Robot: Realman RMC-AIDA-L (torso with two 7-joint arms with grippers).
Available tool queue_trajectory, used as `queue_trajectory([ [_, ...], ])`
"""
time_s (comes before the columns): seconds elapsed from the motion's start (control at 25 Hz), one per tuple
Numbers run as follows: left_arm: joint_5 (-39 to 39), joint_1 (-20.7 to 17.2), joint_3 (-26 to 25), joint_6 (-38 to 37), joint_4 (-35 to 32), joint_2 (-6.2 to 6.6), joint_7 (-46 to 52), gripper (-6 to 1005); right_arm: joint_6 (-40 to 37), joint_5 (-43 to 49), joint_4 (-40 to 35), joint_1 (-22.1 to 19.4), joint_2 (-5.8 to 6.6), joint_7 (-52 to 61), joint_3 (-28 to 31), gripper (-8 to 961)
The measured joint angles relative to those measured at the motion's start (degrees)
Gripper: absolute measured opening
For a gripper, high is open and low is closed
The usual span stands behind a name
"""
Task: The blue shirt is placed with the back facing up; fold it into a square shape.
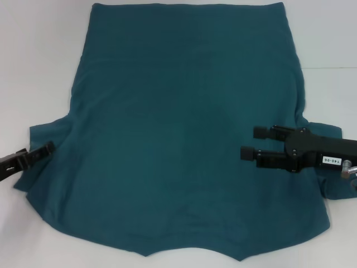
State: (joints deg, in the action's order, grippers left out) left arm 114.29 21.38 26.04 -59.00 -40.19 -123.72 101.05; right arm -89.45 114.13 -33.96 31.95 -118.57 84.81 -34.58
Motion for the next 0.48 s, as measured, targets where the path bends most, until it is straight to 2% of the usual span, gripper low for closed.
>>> queue_trajectory([
  [0.28, 0.3, 0.0, 0.3, -0.2, 0.1, -0.03, 0.1, 883, -0.1, -0.1, 0.0, -0.2, -0.07, 0.0, 0.2, 899],
  [0.48, 1.3, 0.2, 0.0, -0.4, -0.3, -0.03, 0.1, 761, -0.2, -0.1, -0.1, -0.3, -0.17, 0.0, 0.4, 899],
])
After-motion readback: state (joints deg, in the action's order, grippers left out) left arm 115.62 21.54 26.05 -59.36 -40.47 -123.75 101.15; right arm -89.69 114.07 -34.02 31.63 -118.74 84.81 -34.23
